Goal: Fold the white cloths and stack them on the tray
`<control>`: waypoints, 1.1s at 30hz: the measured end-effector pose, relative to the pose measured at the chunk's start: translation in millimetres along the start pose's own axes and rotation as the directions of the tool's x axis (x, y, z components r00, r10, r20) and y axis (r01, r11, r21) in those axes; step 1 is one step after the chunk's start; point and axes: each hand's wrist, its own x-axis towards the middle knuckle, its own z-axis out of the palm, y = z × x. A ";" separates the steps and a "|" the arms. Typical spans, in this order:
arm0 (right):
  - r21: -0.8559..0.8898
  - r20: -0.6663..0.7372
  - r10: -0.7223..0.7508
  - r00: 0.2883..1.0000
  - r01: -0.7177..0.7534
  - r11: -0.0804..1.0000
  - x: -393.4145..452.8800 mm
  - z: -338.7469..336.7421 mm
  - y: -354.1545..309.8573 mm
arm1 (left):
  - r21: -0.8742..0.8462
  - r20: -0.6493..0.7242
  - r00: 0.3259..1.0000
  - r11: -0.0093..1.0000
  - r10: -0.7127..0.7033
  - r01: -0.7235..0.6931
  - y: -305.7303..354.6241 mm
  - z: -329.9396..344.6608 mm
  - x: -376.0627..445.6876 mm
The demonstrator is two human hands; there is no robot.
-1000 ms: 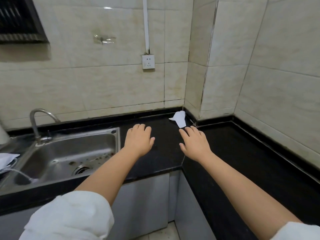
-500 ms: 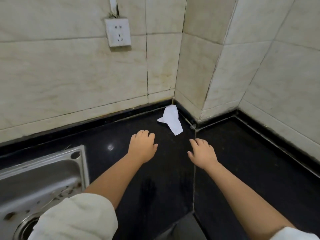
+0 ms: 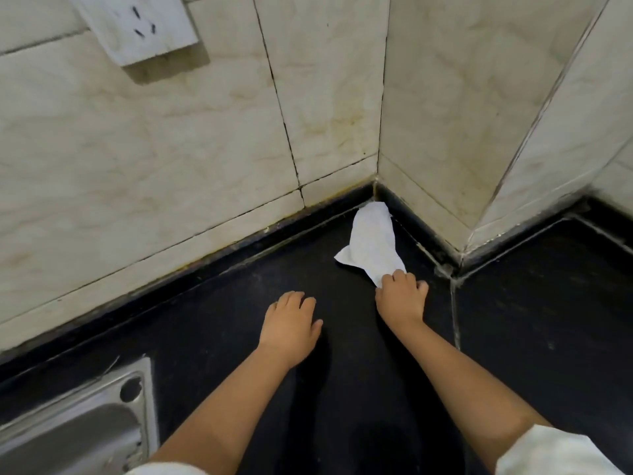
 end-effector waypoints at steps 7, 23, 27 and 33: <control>0.105 -0.085 -0.069 0.994 0.078 0.991 4.3 -9.2 2.4 | -0.089 0.000 1.000 0.996 0.015 -0.015 2.5 11.6 11.7; 0.370 -0.120 -0.080 0.989 0.120 0.921 -283.9 -136.8 72.2 | -0.420 -0.251 0.810 0.694 0.531 -0.585 105.8 -5.7 -120.0; 0.386 -0.161 0.096 0.982 -0.026 0.922 -345.1 -165.6 108.4 | -0.695 -0.086 0.755 0.503 0.651 -0.513 153.3 -29.7 -152.7; 0.382 -0.277 0.281 0.919 -0.163 0.910 -414.1 -210.4 157.8 | -0.386 -0.038 0.501 0.450 0.864 -0.805 228.2 -52.3 -186.1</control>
